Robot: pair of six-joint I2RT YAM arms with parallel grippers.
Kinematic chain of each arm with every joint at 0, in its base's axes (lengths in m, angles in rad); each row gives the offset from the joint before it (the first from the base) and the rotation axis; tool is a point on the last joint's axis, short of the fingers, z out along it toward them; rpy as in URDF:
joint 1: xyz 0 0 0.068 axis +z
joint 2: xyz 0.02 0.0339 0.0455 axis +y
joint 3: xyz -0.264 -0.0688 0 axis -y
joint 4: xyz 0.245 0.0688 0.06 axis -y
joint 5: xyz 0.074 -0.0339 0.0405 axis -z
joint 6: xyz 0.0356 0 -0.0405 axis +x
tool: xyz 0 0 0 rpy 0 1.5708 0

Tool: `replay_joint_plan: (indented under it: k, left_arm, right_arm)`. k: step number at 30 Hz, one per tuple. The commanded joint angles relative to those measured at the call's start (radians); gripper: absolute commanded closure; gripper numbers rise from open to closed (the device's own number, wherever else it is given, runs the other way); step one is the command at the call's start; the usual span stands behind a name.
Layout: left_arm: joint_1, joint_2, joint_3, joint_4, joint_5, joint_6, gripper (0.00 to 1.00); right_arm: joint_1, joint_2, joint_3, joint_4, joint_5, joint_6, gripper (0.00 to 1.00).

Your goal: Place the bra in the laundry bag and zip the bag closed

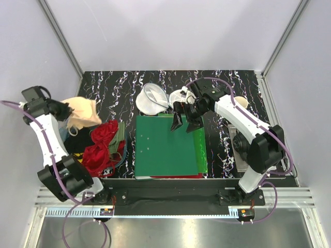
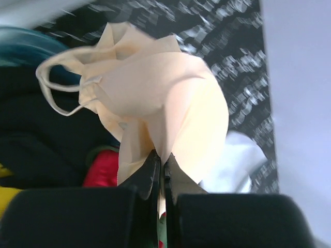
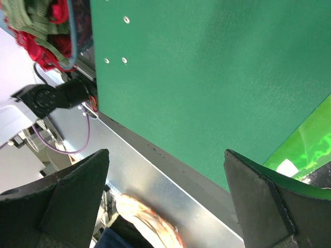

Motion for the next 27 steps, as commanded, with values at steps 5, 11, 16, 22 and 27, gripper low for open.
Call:
replay_joint_plan:
  k: [5, 11, 16, 22, 27]
  left_arm:
    - [-0.273, -0.008, 0.008, 0.120, 0.163, -0.207, 1.00]
    - [-0.471, -0.026, -0.058, 0.212, 0.171, -0.319, 1.00]
    - [-0.595, -0.022, -0.073, 0.223, 0.137, -0.390, 1.00]
    - [-0.730, 0.035, -0.080, 0.299, 0.111, -0.516, 1.00]
    - [-0.786, 0.076, -0.050, 0.310, 0.106, -0.560, 1.00]
  right_arm:
    - [0.009, 0.010, 0.133, 0.060, 0.052, 0.121, 0.00]
    - [0.011, -0.074, 0.014, 0.438, 0.005, 0.375, 0.00]
    - [0.018, -0.128, -0.139, 0.687, -0.046, 0.518, 0.00]
    - [0.049, -0.129, -0.226, 0.859, -0.055, 0.641, 0.00]
    - [0.113, -0.111, -0.239, 0.948, 0.033, 0.729, 0.00]
